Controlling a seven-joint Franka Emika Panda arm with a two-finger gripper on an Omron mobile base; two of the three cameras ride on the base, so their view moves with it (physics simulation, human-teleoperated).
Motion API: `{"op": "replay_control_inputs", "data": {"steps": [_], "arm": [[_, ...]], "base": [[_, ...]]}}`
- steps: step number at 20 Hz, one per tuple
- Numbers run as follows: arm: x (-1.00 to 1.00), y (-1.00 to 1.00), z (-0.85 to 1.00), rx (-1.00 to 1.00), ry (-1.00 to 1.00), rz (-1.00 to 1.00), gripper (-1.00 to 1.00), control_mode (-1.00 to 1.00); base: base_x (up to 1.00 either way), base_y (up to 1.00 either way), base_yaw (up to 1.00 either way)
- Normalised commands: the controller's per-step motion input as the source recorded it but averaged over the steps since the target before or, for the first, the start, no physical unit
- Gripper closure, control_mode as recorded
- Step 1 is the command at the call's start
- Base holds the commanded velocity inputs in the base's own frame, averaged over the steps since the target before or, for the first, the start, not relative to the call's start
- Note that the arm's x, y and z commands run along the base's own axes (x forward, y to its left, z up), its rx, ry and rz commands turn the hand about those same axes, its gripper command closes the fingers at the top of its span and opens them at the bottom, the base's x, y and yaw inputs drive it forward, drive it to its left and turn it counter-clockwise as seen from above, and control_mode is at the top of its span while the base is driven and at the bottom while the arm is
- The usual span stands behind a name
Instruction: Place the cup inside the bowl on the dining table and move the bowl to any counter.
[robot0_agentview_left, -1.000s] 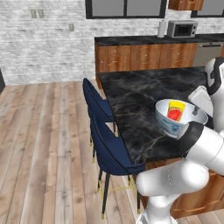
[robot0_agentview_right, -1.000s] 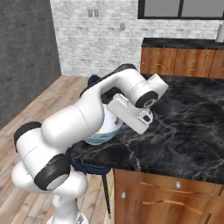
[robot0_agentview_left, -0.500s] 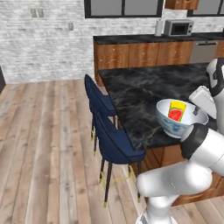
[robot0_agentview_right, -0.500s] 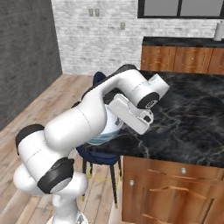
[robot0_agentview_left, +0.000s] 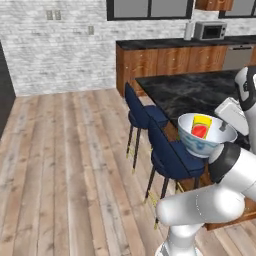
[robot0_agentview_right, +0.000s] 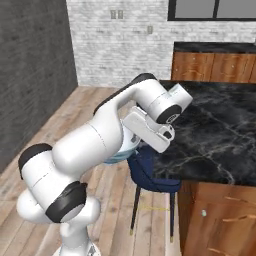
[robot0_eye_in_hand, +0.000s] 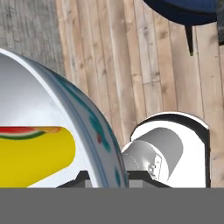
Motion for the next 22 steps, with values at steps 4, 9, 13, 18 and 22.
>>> {"op": "replay_control_inputs", "data": {"steps": [4, 9, 13, 18, 22], "arm": [[0.00, 0.00, 0.00, 0.00, 0.00, 0.00, 1.00, 1.00], [0.00, 0.00, 0.00, 0.00, 0.00, 0.00, 1.00, 1.00], [0.00, 0.00, 0.00, 0.00, 0.00, 0.00, 1.00, 1.00], [0.00, 0.00, 0.00, 0.00, 0.00, 0.00, 1.00, 1.00], [0.00, 0.00, 0.00, 0.00, 0.00, 0.00, 1.00, 1.00]], "base": [[0.16, 0.98, -0.11], [0.48, 1.00, -0.09], [0.90, 0.96, -0.08], [0.99, 0.81, -0.08], [1.00, 0.50, -0.04]]}}
